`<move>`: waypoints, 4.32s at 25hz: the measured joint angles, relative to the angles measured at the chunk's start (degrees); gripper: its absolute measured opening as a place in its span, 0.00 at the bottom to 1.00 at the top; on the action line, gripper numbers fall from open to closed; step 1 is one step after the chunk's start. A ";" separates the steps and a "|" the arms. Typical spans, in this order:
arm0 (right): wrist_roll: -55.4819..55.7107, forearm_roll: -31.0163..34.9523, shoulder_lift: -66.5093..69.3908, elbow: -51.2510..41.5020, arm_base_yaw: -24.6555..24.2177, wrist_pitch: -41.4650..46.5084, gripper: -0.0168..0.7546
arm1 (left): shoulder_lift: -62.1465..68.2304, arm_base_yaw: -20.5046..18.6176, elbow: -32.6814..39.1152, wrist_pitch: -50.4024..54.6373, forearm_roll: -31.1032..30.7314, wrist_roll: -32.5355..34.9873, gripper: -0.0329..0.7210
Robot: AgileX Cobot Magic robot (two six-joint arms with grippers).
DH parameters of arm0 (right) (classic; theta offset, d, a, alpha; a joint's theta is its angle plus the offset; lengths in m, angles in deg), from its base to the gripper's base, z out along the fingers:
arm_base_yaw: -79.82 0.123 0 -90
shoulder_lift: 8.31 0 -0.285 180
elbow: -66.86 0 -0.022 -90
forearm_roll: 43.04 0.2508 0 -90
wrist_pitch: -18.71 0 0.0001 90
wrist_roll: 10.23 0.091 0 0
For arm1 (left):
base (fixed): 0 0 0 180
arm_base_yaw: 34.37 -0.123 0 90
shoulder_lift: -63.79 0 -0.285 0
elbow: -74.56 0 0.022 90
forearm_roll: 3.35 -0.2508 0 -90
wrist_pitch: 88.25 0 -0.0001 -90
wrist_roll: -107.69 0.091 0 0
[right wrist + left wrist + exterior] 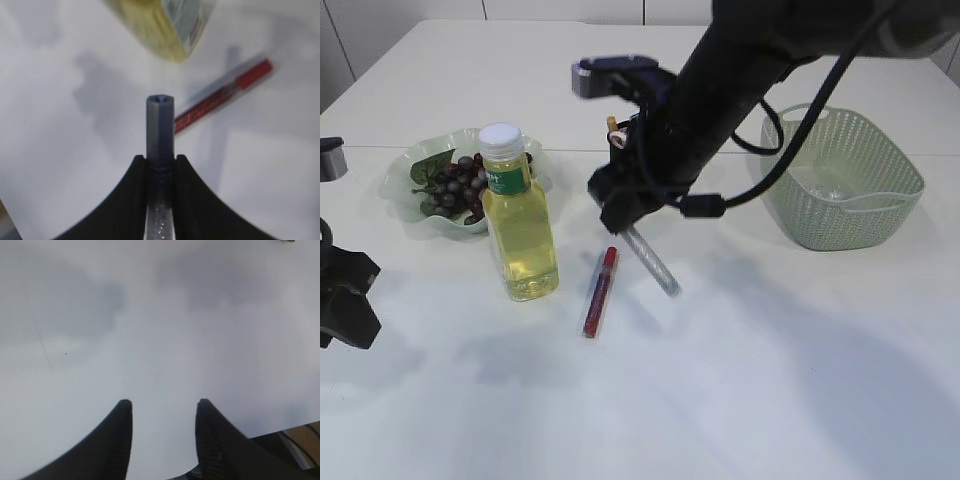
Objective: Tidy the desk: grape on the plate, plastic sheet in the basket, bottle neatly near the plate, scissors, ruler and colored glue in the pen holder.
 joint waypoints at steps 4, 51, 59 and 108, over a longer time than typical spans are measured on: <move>-8.58 11.82 0.00 5.42 -6.11 -0.52 0.18 | 0.00 0.00 0.00 0.71 0.00 0.00 0.45; -66.28 63.18 25.12 29.02 -16.11 -22.12 0.22 | 0.00 0.00 0.00 2.25 0.30 0.00 0.45; -65.78 64.00 25.12 29.02 -16.11 -22.26 0.55 | 0.00 0.00 0.00 2.25 0.30 0.00 0.45; 70.67 -21.55 18.03 29.14 4.06 15.58 0.45 | 0.00 0.00 0.00 -5.09 0.30 0.00 0.45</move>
